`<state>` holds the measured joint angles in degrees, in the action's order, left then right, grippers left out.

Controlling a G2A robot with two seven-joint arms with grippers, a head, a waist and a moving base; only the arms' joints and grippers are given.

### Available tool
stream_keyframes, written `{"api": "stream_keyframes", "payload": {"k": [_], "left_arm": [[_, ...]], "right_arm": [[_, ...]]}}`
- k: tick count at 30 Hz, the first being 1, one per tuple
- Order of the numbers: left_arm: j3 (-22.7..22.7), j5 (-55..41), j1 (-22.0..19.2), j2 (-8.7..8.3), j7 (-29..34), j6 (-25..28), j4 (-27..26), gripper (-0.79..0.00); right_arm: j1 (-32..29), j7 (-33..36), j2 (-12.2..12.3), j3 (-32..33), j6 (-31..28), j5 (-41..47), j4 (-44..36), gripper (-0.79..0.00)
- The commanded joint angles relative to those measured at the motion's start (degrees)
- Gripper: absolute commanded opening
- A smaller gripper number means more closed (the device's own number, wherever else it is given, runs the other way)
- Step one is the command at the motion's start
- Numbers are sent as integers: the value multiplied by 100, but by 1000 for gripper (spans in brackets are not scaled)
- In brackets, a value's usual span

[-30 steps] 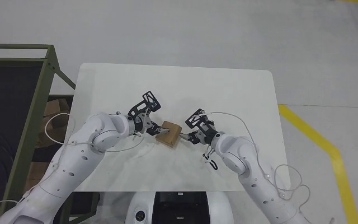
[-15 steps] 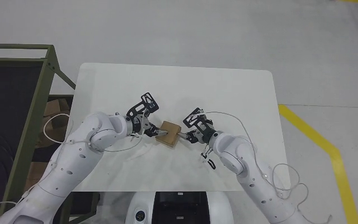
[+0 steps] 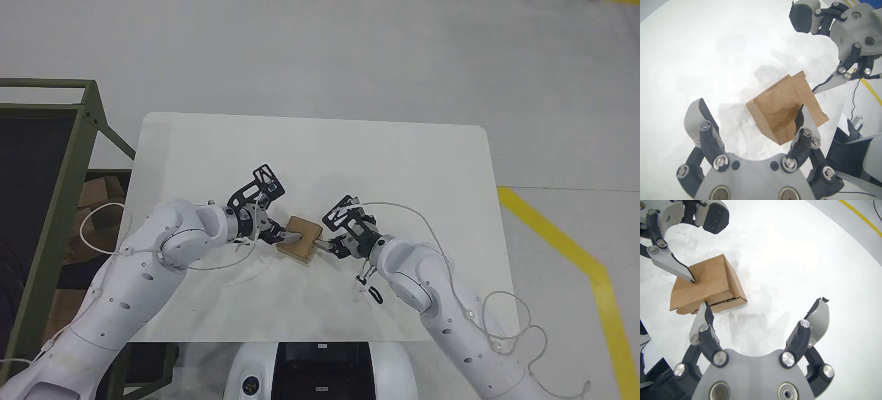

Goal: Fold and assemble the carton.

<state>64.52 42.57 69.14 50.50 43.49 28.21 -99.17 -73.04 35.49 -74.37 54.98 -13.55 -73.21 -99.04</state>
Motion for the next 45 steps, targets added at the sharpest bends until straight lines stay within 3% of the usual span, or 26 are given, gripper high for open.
{"api": "stream_keyframes", "payload": {"k": [1, 17, 34, 45], "left_arm": [[0, -4, -3, 1, 21, 15, 9, 0], [-27, -721, -113, 22, 239, 414, 308, 0], [244, -3115, -329, -73, 1372, 1048, 1134, 0], [237, -2983, -248, -71, 1169, 903, 1073, 0]], "right_arm": [[9, -3, -4, -14, 5, 9, 17, 0], [85, -38, -32, -67, 60, 36, 104, 0], [112, 159, -29, -50, 40, -12, -6, 0], [81, 178, -25, -20, 109, -91, -153, 0]]}}
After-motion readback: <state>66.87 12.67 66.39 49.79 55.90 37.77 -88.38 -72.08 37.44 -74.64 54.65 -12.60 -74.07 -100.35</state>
